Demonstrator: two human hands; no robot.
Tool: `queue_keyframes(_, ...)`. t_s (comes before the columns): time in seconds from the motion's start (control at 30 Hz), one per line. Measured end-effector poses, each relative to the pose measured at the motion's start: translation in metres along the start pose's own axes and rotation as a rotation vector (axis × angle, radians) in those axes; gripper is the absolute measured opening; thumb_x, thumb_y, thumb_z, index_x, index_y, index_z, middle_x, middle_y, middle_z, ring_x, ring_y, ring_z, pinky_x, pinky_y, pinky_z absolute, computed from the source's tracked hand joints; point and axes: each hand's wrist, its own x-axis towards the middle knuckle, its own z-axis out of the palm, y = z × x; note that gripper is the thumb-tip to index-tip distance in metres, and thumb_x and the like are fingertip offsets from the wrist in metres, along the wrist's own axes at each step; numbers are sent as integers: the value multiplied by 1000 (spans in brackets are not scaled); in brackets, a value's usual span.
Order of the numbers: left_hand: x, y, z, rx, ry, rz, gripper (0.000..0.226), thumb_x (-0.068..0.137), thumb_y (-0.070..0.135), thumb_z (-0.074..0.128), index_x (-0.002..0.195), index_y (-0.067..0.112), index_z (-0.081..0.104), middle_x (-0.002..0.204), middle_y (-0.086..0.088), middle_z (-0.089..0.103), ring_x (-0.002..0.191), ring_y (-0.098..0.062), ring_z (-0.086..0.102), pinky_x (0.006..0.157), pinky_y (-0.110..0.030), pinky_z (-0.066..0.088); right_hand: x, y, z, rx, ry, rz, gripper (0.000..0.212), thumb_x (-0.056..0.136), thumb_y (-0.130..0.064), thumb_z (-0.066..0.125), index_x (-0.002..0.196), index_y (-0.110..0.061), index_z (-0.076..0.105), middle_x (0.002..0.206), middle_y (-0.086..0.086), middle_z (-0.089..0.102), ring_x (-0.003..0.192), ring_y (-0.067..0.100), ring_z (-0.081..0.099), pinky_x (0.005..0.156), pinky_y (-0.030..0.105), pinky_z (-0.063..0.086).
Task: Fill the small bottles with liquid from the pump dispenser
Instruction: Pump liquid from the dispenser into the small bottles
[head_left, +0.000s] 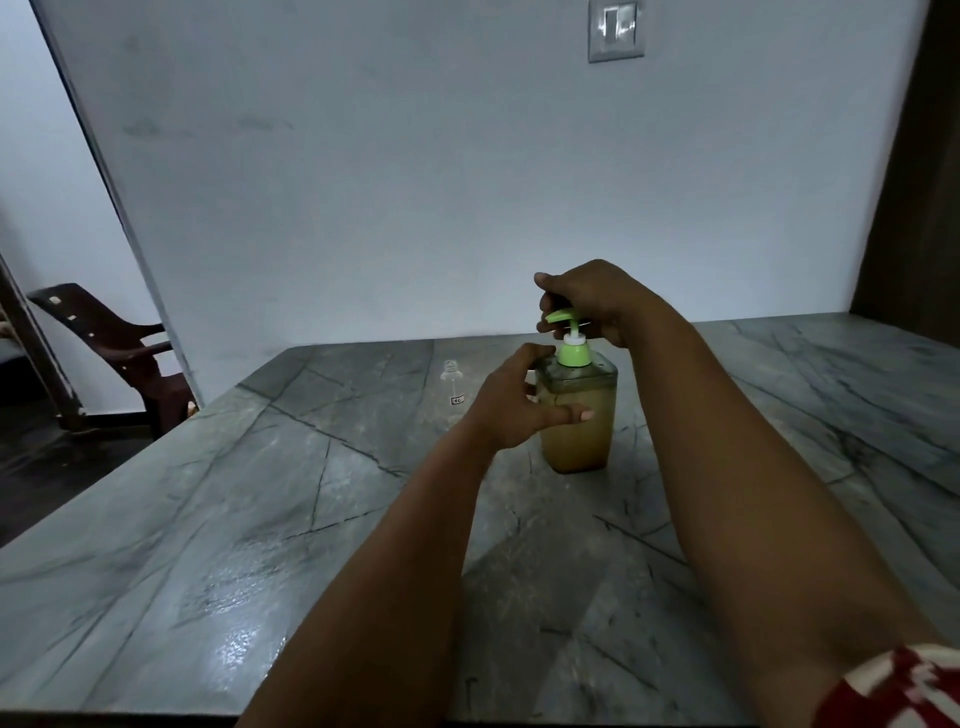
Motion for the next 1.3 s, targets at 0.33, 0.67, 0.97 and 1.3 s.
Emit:
queue_keyframes(0.33, 9, -11, -60, -106, 61, -303, 133, 48, 55, 85, 152, 27, 6, 155, -12, 26, 137, -31, 34, 108, -49, 37, -1, 10, 11, 205, -31, 74, 25, 98, -9, 46, 78, 0, 58, 61, 12, 61, 55, 21, 59, 54, 26, 46)
queue_keyframes(0.67, 23, -93, -72, 317, 310, -369, 109, 73, 52, 75, 151, 4, 16, 155, -15, 26, 141, -30, 29, 113, -40, 30, 11, 25, 21, 402, 243, -2, 10, 72, -3, 58, 64, 2, 58, 57, 13, 51, 46, 25, 51, 51, 26, 43)
queue_keyframes(0.97, 33, -105, -56, 288, 404, -304, 39, 89, 25, 66, 119, 3, 57, 120, -17, 63, 110, -30, 58, 84, -26, 41, 9, 27, 22, 409, 199, -34, 15, 79, -6, 53, 66, -1, 58, 65, 12, 57, 47, 24, 50, 51, 27, 44)
queue_keyframes(1.3, 42, -60, -52, -24, 393, -153, 9, 95, 18, 50, 100, 12, 55, 87, 1, 60, 85, -23, 61, 83, -40, 51, 8, 23, 22, 415, 202, -8, 12, 84, -6, 56, 73, -1, 58, 64, 10, 53, 45, 22, 45, 49, 26, 42)
